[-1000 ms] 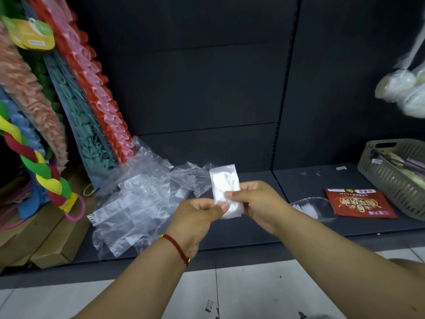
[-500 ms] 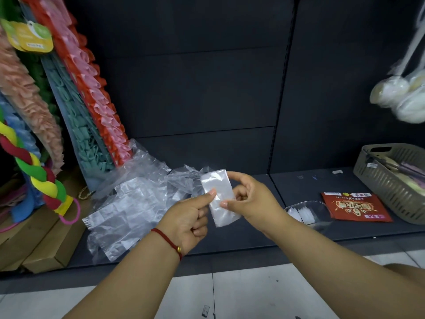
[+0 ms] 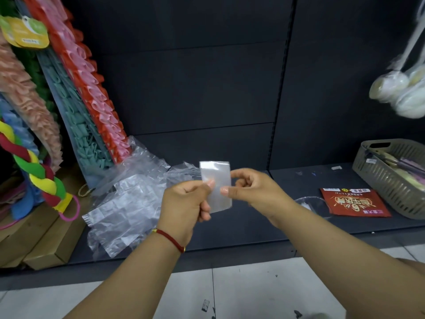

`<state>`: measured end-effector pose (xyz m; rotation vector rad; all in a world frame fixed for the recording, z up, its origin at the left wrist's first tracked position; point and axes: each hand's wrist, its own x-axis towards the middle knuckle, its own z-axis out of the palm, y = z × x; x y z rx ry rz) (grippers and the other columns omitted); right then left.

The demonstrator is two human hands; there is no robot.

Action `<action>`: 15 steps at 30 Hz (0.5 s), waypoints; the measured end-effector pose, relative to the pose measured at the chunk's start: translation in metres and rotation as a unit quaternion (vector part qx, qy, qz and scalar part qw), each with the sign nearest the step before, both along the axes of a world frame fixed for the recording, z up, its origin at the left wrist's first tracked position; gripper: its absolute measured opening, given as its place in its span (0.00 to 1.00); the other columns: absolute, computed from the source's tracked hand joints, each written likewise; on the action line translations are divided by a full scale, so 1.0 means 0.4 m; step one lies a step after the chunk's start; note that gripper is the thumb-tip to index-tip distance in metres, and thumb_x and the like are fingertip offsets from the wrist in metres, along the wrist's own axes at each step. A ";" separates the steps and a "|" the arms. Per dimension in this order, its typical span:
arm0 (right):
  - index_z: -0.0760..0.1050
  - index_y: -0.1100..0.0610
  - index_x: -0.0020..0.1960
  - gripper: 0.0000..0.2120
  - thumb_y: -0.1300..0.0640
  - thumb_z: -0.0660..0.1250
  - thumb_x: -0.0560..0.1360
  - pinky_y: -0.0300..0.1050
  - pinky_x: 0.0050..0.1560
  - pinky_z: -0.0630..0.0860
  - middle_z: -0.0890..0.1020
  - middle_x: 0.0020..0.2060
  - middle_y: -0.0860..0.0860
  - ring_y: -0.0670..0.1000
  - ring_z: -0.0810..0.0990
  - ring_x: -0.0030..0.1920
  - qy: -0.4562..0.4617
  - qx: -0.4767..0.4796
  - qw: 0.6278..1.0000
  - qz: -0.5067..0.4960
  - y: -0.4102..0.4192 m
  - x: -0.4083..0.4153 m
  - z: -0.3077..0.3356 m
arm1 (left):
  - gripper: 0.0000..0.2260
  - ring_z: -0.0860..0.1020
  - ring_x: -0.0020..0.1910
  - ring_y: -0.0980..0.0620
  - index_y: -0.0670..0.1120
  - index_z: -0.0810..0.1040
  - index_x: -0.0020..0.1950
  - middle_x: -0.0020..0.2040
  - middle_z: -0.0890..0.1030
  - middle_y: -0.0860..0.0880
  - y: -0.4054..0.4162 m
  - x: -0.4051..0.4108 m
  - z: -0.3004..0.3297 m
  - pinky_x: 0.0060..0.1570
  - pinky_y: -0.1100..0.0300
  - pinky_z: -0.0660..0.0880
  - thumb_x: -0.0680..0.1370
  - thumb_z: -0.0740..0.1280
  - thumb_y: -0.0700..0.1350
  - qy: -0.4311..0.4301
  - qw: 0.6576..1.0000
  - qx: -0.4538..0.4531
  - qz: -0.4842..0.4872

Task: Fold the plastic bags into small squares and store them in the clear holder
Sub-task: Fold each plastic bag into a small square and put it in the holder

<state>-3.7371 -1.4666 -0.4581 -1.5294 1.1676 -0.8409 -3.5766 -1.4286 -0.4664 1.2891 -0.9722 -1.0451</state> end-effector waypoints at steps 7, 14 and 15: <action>0.77 0.63 0.40 0.13 0.54 0.70 0.76 0.34 0.29 0.62 0.72 0.23 0.45 0.42 0.65 0.23 -0.119 0.032 0.992 -0.031 -0.006 -0.017 0.034 | 0.06 0.76 0.21 0.51 0.39 0.81 0.41 0.25 0.78 0.45 0.029 -0.031 0.007 0.22 0.64 0.71 0.77 0.68 0.39 -0.010 0.997 -0.010 -0.075; 0.81 0.57 0.47 0.12 0.48 0.66 0.78 0.38 0.29 0.65 0.69 0.23 0.50 0.47 0.66 0.25 -0.136 -0.003 0.990 -0.033 0.004 -0.029 0.036 | 0.05 0.80 0.26 0.52 0.41 0.82 0.42 0.31 0.83 0.46 0.019 -0.028 0.012 0.27 0.64 0.75 0.77 0.69 0.39 0.013 0.999 -0.033 -0.030; 0.80 0.54 0.52 0.12 0.47 0.68 0.75 0.39 0.30 0.68 0.74 0.25 0.50 0.47 0.71 0.26 -0.123 -0.004 0.992 -0.001 0.008 -0.031 0.035 | 0.05 0.80 0.27 0.52 0.42 0.82 0.42 0.32 0.83 0.46 0.017 -0.026 0.013 0.28 0.64 0.76 0.77 0.69 0.39 0.009 0.999 -0.048 -0.025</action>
